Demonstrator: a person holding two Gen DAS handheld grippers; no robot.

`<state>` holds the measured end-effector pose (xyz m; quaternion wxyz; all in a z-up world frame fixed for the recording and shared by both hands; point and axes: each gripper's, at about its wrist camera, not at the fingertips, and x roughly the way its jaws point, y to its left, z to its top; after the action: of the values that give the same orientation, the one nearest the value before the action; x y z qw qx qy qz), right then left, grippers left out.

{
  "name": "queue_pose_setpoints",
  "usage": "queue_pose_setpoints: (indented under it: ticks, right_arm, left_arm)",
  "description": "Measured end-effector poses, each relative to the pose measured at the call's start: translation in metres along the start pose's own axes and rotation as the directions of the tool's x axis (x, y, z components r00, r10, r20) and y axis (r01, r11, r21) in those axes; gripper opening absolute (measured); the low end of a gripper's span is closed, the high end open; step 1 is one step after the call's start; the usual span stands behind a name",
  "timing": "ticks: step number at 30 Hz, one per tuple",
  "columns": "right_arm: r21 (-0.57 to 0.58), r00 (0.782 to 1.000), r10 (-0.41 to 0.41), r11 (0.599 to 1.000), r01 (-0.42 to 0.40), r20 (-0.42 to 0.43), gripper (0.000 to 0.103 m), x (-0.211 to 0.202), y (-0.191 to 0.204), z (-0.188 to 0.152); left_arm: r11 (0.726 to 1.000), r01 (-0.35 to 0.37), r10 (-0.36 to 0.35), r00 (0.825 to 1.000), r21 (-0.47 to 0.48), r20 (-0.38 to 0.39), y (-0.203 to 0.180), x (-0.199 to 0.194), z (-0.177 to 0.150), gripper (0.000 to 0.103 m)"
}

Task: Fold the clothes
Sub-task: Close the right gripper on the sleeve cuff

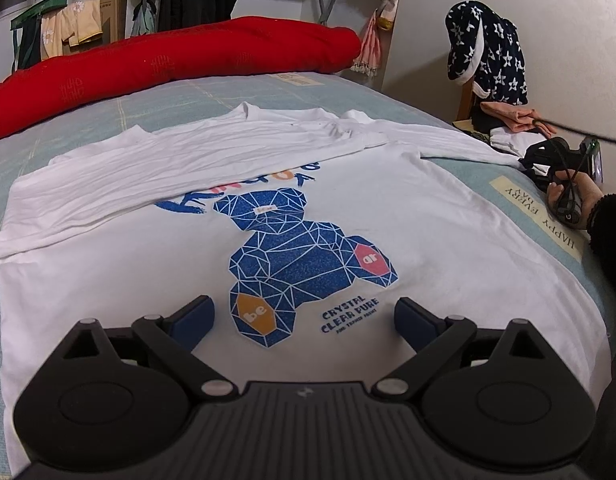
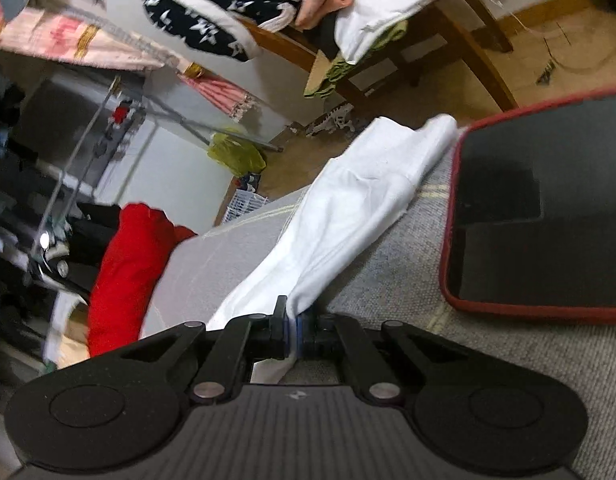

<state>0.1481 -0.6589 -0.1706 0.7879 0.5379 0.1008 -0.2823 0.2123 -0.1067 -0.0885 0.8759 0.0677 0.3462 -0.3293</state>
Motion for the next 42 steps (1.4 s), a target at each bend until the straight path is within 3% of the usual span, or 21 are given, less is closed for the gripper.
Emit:
queue_pose_setpoints:
  ticks: [7, 19, 28, 34, 42]
  right_arm:
    - [-0.06, 1.0, -0.03, 0.998, 0.03, 0.005, 0.0, -0.002, 0.005, -0.003]
    - [0.133, 0.999, 0.042, 0.99, -0.041, -0.003, 0.002, -0.006, -0.011, 0.003]
    - [0.143, 0.999, 0.028, 0.989, -0.031, 0.024, 0.004, -0.004, -0.008, 0.002]
    - [0.076, 1.0, -0.015, 0.997, 0.014, 0.009, 0.001, -0.002, 0.001, 0.001]
    - [-0.04, 0.999, -0.047, 0.998, 0.046, -0.012, 0.005, -0.005, 0.019, 0.002]
  left_arm:
    - [1.0, -0.002, 0.002, 1.0, 0.001, -0.001, 0.0, 0.0, 0.001, 0.096]
    - [1.0, 0.0, 0.0, 1.0, 0.004, 0.0, 0.001, 0.001, 0.0, 0.096]
    - [1.0, 0.005, -0.005, 1.0, 0.0, 0.001, 0.002, 0.001, 0.001, 0.096]
    - [1.0, 0.005, -0.005, 1.0, 0.001, 0.002, 0.003, 0.0, 0.001, 0.096]
    - [1.0, 0.003, -0.003, 1.0, -0.003, -0.001, 0.004, 0.0, 0.002, 0.096]
